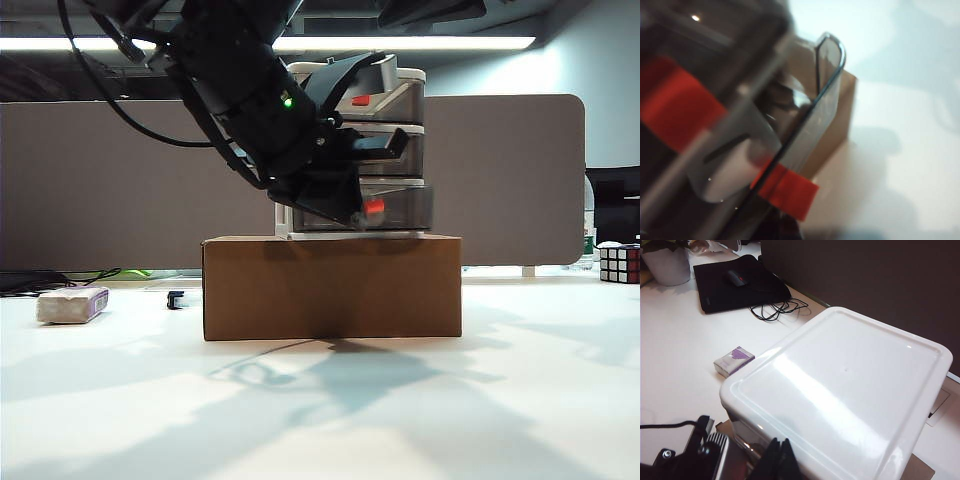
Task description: Open the third layer of the drawer on the table, pick up the earphone case on the table and put it in, and finally close the drawer.
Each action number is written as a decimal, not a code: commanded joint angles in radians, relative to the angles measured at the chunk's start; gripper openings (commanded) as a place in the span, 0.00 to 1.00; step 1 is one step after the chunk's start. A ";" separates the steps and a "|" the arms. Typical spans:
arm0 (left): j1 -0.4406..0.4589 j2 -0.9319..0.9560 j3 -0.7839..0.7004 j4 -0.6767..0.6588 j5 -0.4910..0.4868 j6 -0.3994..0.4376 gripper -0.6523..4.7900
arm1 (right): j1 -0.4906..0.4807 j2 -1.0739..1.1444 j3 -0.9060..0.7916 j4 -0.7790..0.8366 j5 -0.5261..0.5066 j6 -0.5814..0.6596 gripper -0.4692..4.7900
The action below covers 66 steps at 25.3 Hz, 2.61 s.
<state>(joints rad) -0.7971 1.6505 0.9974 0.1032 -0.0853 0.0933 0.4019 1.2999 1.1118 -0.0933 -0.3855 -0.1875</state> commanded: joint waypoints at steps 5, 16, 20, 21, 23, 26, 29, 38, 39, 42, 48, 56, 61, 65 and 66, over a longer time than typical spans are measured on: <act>0.000 -0.004 0.002 0.074 -0.165 0.005 0.11 | 0.001 -0.004 0.003 -0.042 0.014 -0.035 0.08; -0.005 -0.011 0.002 0.009 -0.252 -0.001 0.11 | 0.001 -0.004 0.003 -0.050 0.018 -0.042 0.08; -0.017 -0.037 -0.012 -0.096 -0.206 -0.004 0.11 | 0.001 -0.017 0.003 -0.088 0.018 -0.065 0.08; -0.020 -0.056 -0.034 -0.099 -0.187 -0.005 0.11 | 0.001 -0.026 0.003 -0.096 0.017 -0.077 0.08; -0.037 -0.127 -0.102 -0.086 -0.178 -0.025 0.11 | 0.002 -0.057 -0.002 -0.100 0.021 -0.079 0.08; -0.042 -0.300 -0.218 -0.076 -0.188 -0.045 0.11 | 0.002 -0.126 -0.005 -0.138 0.074 -0.079 0.08; -0.042 -0.696 -0.405 -0.106 -0.188 -0.047 0.11 | 0.000 -0.288 -0.058 -0.195 0.099 -0.075 0.08; -0.050 -1.457 -0.729 -0.185 -0.265 -0.089 0.11 | 0.001 -0.809 -0.507 -0.132 0.215 0.067 0.08; -0.050 -1.506 -0.753 -0.204 -0.288 -0.094 0.11 | 0.001 -0.854 -0.547 -0.126 0.231 0.068 0.08; -0.050 -1.655 -0.823 -0.248 -0.322 -0.095 0.11 | 0.002 -1.004 -0.685 -0.101 0.275 0.068 0.08; -0.052 -1.632 -0.871 -0.249 -0.318 -0.100 0.11 | 0.016 -1.238 -0.890 -0.088 0.315 0.147 0.08; -0.041 -1.648 -0.960 -0.158 -0.315 -0.017 0.11 | 0.031 -1.300 -1.093 0.025 0.306 0.180 0.08; 0.032 -1.648 -0.991 -0.148 -0.311 0.014 0.11 | 0.008 -1.300 -1.111 0.035 0.354 0.113 0.08; 0.166 -1.648 -0.991 -0.146 -0.229 0.022 0.11 | -0.064 -1.300 -1.111 0.038 0.368 0.105 0.08; 0.208 -1.648 -0.991 -0.143 -0.195 0.015 0.11 | -0.085 -1.300 -1.111 0.038 0.368 0.105 0.08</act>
<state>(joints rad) -0.6334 0.0021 0.0013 -0.0563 -0.3431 0.1123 0.3428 0.0017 0.0071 -0.0692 -0.0250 -0.0761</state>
